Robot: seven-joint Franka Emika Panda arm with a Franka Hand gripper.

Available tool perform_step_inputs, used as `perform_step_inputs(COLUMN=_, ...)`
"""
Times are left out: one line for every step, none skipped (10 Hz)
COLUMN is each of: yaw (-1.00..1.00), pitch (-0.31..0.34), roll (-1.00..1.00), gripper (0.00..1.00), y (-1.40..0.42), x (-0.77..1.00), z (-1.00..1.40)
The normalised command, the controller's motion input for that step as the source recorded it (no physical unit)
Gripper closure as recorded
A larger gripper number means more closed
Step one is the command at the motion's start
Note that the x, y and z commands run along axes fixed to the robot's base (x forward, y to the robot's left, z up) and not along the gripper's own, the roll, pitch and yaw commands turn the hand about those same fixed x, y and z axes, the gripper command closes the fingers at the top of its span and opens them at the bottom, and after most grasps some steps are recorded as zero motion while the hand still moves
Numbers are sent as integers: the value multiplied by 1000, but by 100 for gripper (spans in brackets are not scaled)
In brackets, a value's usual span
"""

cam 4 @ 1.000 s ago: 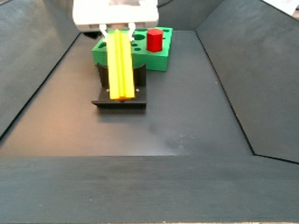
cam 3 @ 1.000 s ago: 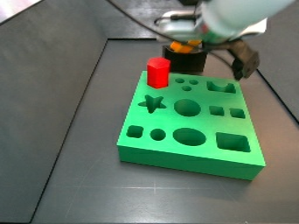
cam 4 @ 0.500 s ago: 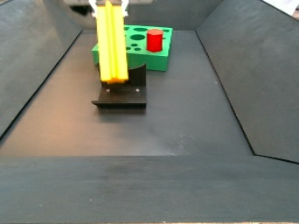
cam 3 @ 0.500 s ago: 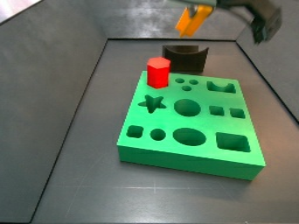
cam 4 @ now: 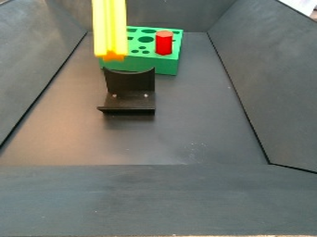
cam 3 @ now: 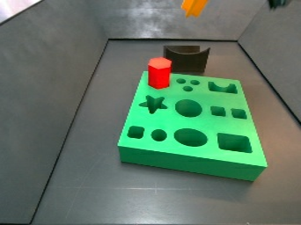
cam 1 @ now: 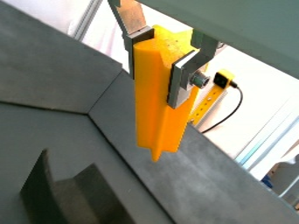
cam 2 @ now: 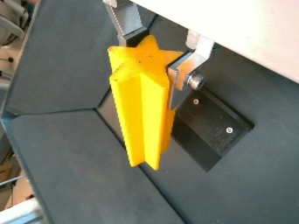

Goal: Pick up the star object. Move up. Place the star object on the fixture. Regrasp the star object. Move to above the board. Insert the star object.
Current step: Move to above the board.

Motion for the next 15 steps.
perform_step_inputs(yaw=-26, pitch=79, roll=-53, gripper=100, y=10, x=-19, z=367)
perform_step_inputs(yaw=-11, pitch=92, roll=-47, gripper=100, y=6, x=-17, z=196)
perform_step_inputs(yaw=-160, pitch=5, roll=-1000, gripper=100, y=-1000, x=-686, z=427)
perform_step_inputs(yaw=-157, pitch=-1, roll=-1000, gripper=100, y=-1000, x=-689, z=433)
perform_step_inputs(yaw=-156, pitch=-16, roll=-1000, gripper=100, y=-1000, x=-754, z=454)
perform_step_inputs(yaw=-157, pitch=-18, roll=-1000, gripper=100, y=-1000, x=-756, z=443)
perform_step_inputs(yaw=-161, pitch=-6, roll=-1000, gripper=100, y=-1000, x=-762, z=445)
perform_step_inputs(yaw=-161, pitch=5, roll=-1000, gripper=100, y=-1000, x=-765, z=449)
perform_step_inputs(yaw=-158, pitch=11, roll=-1000, gripper=100, y=-1000, x=-805, z=455)
perform_step_inputs(yaw=-155, pitch=14, roll=-1000, gripper=100, y=-884, x=-738, z=406)
perform_step_inputs(yaw=-147, pitch=11, roll=-1000, gripper=100, y=-480, x=-452, z=228)
perform_step_inputs(yaw=-142, pitch=15, roll=-1000, gripper=100, y=-326, x=-325, z=149)
perform_step_inputs(yaw=-102, pitch=17, roll=-860, gripper=100, y=-143, x=-165, z=73)
perform_step_inputs(yaw=-66, pitch=7, roll=-631, gripper=100, y=-86, x=-110, z=50)
perform_step_inputs(yaw=-31, pitch=-7, roll=-376, gripper=100, y=-38, x=-79, z=19)
